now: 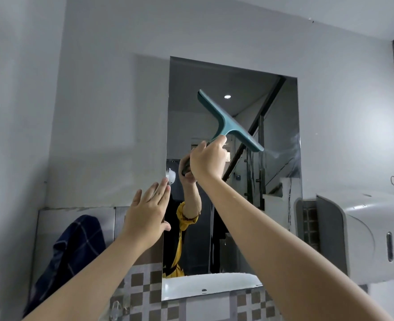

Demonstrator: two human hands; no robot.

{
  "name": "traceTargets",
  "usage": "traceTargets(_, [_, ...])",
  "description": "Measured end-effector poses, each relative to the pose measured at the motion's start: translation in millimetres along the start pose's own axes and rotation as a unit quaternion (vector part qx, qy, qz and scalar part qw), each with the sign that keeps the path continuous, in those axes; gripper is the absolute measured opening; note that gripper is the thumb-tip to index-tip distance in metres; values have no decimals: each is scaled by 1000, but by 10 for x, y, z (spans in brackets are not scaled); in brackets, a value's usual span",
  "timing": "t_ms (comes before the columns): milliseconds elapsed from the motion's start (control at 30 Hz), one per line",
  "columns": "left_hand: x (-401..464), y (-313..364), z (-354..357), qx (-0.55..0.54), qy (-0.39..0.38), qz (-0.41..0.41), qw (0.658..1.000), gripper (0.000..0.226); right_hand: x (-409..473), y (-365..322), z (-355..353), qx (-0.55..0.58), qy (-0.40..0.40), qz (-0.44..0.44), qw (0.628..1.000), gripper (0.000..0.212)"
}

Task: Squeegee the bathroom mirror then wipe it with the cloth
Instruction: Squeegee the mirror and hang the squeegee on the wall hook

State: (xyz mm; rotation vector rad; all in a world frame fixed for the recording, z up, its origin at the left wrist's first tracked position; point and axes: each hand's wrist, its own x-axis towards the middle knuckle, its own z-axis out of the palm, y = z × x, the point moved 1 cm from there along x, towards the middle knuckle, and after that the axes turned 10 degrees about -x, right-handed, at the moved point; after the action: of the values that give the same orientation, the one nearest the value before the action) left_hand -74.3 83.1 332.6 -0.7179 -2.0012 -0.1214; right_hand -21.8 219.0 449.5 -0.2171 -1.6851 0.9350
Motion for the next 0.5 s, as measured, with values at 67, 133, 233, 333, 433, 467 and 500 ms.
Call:
traceTargets(67, [-7, -6, 9, -1, 3, -2, 1000, 109, -82, -27, 85, 21, -5, -24, 999, 40])
traceTargets(133, [-12, -20, 24, -6, 4, -2, 1000, 110, -125, -37, 149, 39, -7, -32, 999, 41])
traceTargets(233, [-6, -28, 47, -9, 10, 4, 1000, 111, -151, 0, 194, 59, -10, -47, 997, 45])
traceTargets(333, [-8, -43, 60, -11, 15, 7, 1000, 110, -211, 22, 237, 62, -15, -89, 994, 46])
traceTargets(433, [-13, -65, 62, -7, 14, 10, 1000, 110, -245, 16, 295, 68, -13, -106, 992, 47])
traceTargets(467, [-10, -66, 65, -7, 14, 12, 1000, 110, -246, 17, 306, 67, -11, -108, 992, 47])
traceTargets(500, [-9, -67, 70, -7, 13, 14, 1000, 110, -242, 23, 313, 63, -11, -112, 992, 47])
